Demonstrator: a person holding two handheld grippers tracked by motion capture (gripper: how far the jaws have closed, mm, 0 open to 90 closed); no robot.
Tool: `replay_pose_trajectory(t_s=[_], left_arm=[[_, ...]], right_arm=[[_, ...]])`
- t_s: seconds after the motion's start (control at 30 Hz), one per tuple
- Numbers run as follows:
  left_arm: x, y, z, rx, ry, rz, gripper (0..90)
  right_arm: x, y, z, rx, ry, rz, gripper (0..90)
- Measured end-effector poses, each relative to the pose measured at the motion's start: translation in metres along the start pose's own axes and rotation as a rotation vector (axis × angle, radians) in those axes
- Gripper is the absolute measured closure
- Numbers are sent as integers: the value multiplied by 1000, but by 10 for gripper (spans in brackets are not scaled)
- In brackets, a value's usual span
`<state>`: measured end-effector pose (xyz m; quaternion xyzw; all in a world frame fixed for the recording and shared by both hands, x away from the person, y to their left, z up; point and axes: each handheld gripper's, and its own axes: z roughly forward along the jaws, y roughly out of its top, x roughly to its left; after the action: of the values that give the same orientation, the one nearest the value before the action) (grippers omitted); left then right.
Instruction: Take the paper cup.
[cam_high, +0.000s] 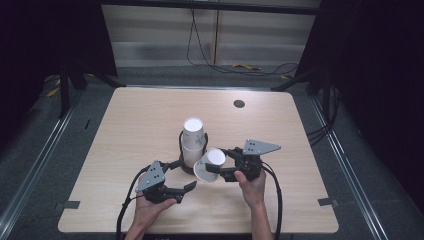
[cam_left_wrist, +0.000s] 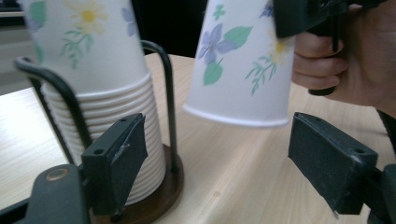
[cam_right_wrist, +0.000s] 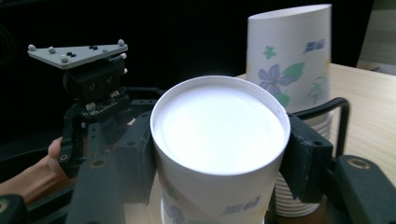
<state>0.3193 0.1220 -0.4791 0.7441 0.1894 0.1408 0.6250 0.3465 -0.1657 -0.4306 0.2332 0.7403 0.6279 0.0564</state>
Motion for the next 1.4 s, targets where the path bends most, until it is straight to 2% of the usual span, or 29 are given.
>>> replay_pose_trajectory(t_s=[0.17,0.37,0.47,0.6,0.77,0.93,1.07,1.1,1.13,1.17,1.23,1.27,1.4], left_arm=[[-3,3,5,-6,-26,8,190],[-5,3,10,5,-35,24,170],[-4,2,14,-5,-59,1,174],[-2,1,17,-19,-72,-10,219],[-2,-1,21,-5,-77,-3,216],[-1,-3,21,-26,-80,-30,228],[-1,-4,21,-19,-88,-27,230],[-2,-4,22,-26,-76,-27,230],[-1,-4,22,-31,-94,-28,230],[-2,-4,22,-35,-79,-29,231],[-2,-4,22,-35,-78,-26,241],[-2,-4,22,-36,-96,-21,253],[-2,-4,21,-32,-101,-17,273]], right_arm=[[3,0,6,6,20,-8,364],[4,-1,10,10,43,-8,364],[6,-3,13,17,56,-7,364],[6,-6,17,18,67,7,364],[7,-8,21,15,79,10,364],[8,-8,24,6,88,12,364],[9,-8,25,10,95,12,364],[9,-8,25,9,100,13,364],[9,-8,25,9,100,14,364],[9,-8,25,8,101,13,364],[8,-8,24,5,101,14,363],[8,-8,24,6,102,15,361],[8,-8,23,1,105,13,357]])
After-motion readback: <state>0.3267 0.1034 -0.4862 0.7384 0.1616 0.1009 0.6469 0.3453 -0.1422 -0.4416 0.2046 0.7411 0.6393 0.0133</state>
